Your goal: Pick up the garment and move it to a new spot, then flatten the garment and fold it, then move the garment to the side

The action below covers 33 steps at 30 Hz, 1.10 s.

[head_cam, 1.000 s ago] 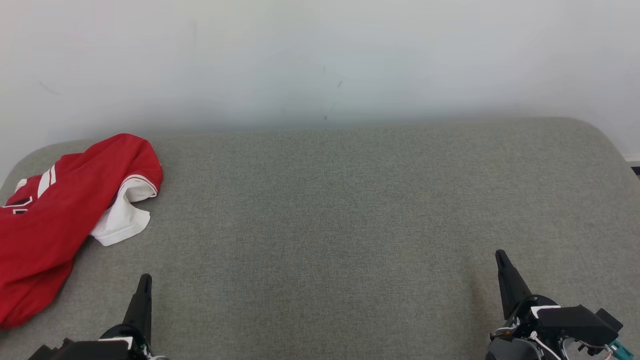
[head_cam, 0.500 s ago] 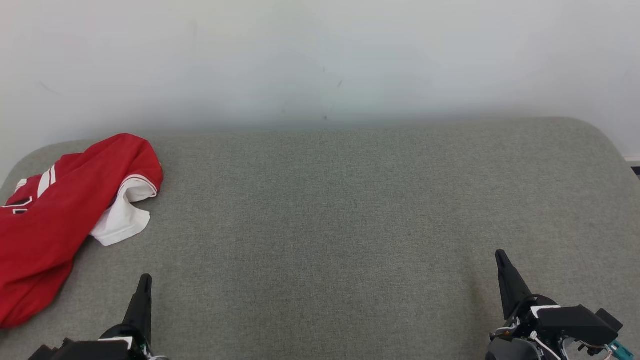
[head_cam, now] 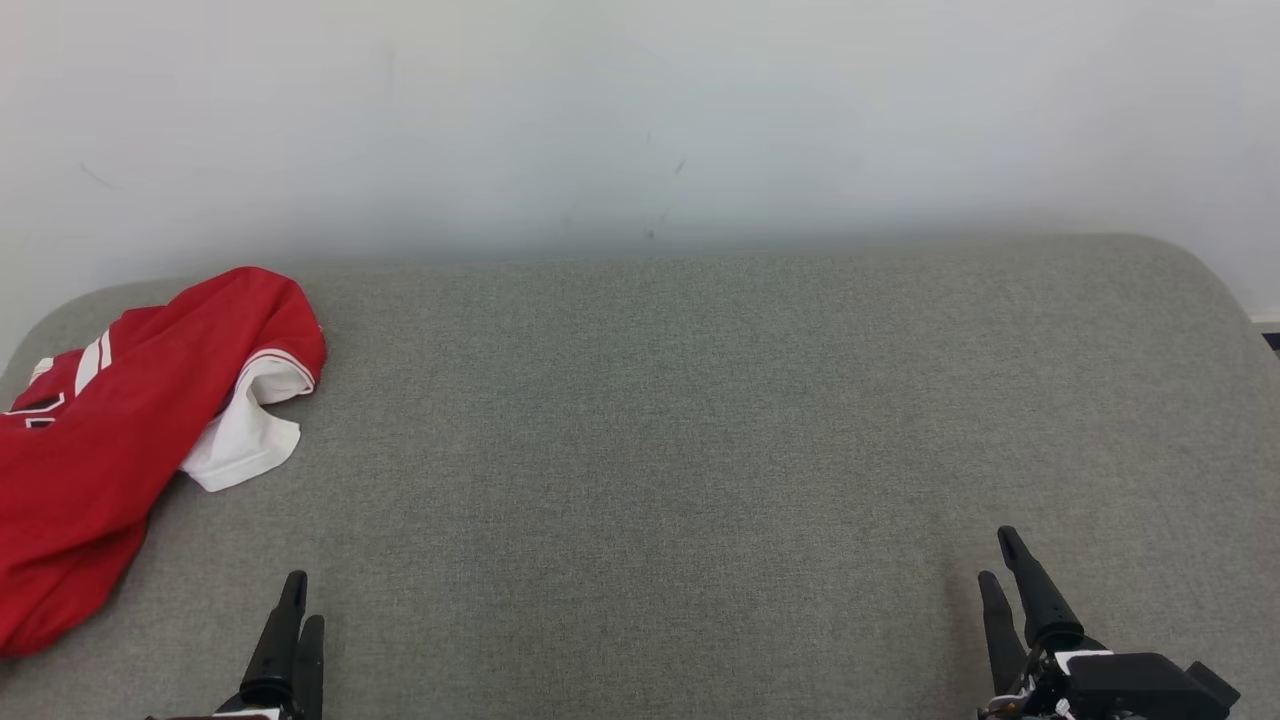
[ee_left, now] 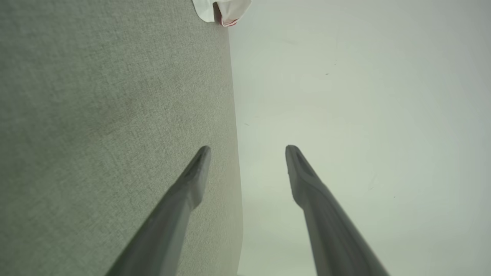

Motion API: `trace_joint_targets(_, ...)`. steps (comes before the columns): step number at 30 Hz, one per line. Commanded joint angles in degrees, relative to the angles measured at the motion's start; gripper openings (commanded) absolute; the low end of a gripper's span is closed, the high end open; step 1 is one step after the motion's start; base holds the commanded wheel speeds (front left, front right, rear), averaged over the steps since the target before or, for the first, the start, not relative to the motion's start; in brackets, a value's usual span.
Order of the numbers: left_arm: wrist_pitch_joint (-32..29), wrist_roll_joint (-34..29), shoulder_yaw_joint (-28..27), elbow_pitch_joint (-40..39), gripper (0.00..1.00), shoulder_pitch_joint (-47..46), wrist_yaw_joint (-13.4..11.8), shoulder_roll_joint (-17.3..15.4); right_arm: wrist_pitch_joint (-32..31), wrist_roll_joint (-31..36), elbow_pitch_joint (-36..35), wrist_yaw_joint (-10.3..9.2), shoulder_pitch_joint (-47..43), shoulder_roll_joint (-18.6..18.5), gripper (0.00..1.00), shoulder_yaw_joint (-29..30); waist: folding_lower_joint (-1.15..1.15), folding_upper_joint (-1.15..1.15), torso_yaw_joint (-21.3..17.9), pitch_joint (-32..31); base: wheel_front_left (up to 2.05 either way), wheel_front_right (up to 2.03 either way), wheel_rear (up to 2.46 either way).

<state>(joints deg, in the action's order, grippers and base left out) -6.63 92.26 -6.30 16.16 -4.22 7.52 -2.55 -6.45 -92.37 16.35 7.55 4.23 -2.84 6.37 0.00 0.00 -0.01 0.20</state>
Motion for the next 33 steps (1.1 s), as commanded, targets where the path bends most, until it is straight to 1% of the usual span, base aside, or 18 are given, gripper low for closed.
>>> trace_joint_targets(1,0.66,-0.20,0.44,-0.86,1.00,-0.52,0.01,-0.07,0.58,0.23,-0.88,0.00,0.50,-0.02,1.00,-0.49,0.00,0.00,0.01,0.01,0.00,0.00,0.00)
trace_joint_targets(5,1.84,-1.62,0.89,-1.40,1.00,-0.28,0.01,-0.09,1.78,1.26,-1.43,-0.01,0.13,-0.02,1.00,-1.32,0.00,0.00,0.02,0.05,0.00,0.00,0.00)
trace_joint_targets(7,2.71,-4.12,1.03,-1.85,1.00,-0.16,0.01,-0.11,2.63,2.95,-1.95,-0.01,-0.11,-0.03,1.00,-1.84,0.00,0.00,0.03,0.08,0.00,0.00,0.00)
trace_joint_targets(8,2.71,-4.12,1.03,-1.85,1.00,-0.16,0.01,-0.11,2.63,2.95,-1.95,-0.01,-0.11,-0.03,1.00,-1.84,0.00,0.00,0.03,0.08,0.00,0.00,0.00)
trace_joint_targets(14,4.33,-9.76,0.86,-3.00,1.00,0.05,-0.18,-0.13,4.26,7.65,-3.17,-0.01,-0.57,-0.03,1.00,-2.76,0.00,0.00,0.05,0.15,0.00,0.00,0.00)
trace_joint_targets(33,8.83,-32.73,3.90,-7.43,1.00,1.57,-3.52,-0.21,8.72,27.36,-6.21,-0.03,-2.13,-0.04,1.00,-4.83,0.00,0.00,0.05,0.18,0.00,0.00,0.00)
